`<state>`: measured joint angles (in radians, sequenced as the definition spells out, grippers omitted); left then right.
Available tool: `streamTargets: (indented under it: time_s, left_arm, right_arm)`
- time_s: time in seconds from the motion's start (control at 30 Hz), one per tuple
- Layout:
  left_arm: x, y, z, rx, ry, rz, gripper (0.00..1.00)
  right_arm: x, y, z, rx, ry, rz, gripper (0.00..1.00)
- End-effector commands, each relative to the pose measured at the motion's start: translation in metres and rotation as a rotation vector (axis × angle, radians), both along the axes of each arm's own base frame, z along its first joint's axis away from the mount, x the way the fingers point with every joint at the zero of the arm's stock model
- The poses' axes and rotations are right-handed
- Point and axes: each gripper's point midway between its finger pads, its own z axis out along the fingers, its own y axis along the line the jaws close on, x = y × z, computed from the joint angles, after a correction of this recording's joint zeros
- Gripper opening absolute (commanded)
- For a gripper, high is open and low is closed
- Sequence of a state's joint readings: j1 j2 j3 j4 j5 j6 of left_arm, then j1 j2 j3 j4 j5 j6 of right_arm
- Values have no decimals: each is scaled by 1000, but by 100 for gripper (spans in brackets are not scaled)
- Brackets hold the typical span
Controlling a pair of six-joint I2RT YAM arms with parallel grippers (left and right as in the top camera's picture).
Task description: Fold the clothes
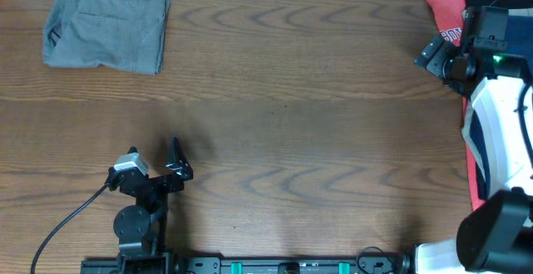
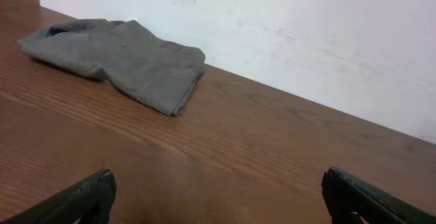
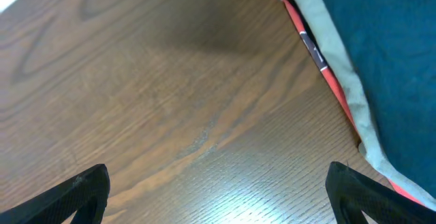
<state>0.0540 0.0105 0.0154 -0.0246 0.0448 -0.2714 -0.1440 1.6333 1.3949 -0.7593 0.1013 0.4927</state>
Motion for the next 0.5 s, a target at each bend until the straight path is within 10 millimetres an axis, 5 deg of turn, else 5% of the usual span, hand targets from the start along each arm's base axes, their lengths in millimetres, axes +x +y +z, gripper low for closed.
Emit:
streamTargets:
  time_s: [0.0, 0.27, 0.47]
  left_arm:
    - [-2, 5, -15, 14, 52, 29, 98]
    - [-2, 5, -15, 14, 52, 29, 98]
    - [-2, 5, -15, 14, 52, 29, 98]
  right_arm:
    - [-5, 1, 43, -22, -104, 6, 99]
    - [-25, 4, 102, -44, -257, 6, 99]
    - [-43, 27, 146, -51, -376, 59, 99]
